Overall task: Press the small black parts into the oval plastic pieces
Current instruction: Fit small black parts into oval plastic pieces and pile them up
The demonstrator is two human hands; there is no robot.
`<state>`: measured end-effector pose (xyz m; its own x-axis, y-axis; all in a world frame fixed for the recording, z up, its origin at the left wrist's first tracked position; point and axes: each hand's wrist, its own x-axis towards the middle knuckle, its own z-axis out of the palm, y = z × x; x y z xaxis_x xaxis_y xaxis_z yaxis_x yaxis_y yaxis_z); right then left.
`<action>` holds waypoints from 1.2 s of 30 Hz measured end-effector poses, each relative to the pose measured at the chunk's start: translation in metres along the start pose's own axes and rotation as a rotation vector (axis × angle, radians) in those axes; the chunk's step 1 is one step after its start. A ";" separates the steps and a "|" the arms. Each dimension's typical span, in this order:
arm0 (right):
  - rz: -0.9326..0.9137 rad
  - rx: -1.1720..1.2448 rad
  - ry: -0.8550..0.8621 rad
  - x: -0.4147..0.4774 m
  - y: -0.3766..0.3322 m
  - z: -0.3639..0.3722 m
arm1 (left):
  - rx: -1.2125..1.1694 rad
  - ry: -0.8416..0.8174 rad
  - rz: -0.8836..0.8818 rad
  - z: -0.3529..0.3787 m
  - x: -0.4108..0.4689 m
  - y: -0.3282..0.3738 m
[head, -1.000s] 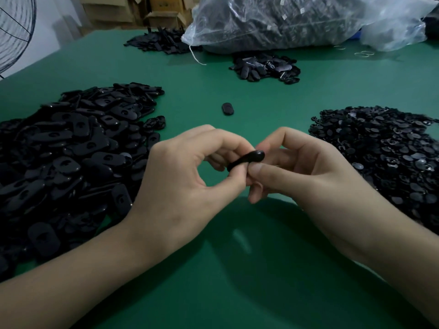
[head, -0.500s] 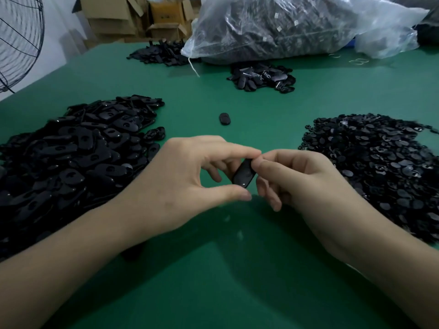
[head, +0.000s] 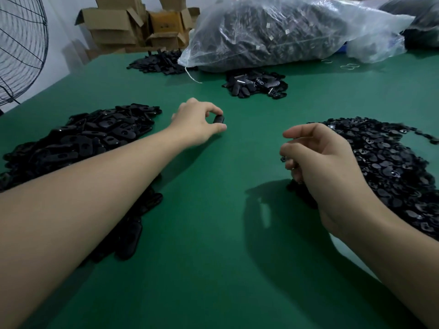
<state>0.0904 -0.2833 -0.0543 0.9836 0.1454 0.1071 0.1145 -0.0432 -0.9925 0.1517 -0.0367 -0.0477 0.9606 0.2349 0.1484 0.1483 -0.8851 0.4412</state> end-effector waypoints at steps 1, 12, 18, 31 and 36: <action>0.003 -0.006 0.010 0.002 0.000 -0.002 | 0.025 0.011 -0.021 0.003 0.004 0.000; -0.223 -0.502 -0.118 0.007 0.002 -0.010 | 0.009 -0.167 -0.038 -0.034 -0.011 0.000; -0.421 -0.981 -0.141 0.002 0.004 -0.009 | 0.344 -0.553 0.085 -0.097 -0.057 -0.006; -0.399 -1.025 -0.102 0.005 0.005 -0.011 | 0.493 -0.391 0.093 -0.089 -0.087 -0.039; -0.380 -1.121 -0.055 0.007 0.002 -0.013 | 0.480 -0.302 0.147 -0.086 -0.089 -0.035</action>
<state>0.0997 -0.2955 -0.0550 0.8561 0.3766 0.3539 0.4831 -0.8265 -0.2889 0.0407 0.0079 -0.0006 0.9931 0.0332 -0.1121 0.0305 -0.9992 -0.0261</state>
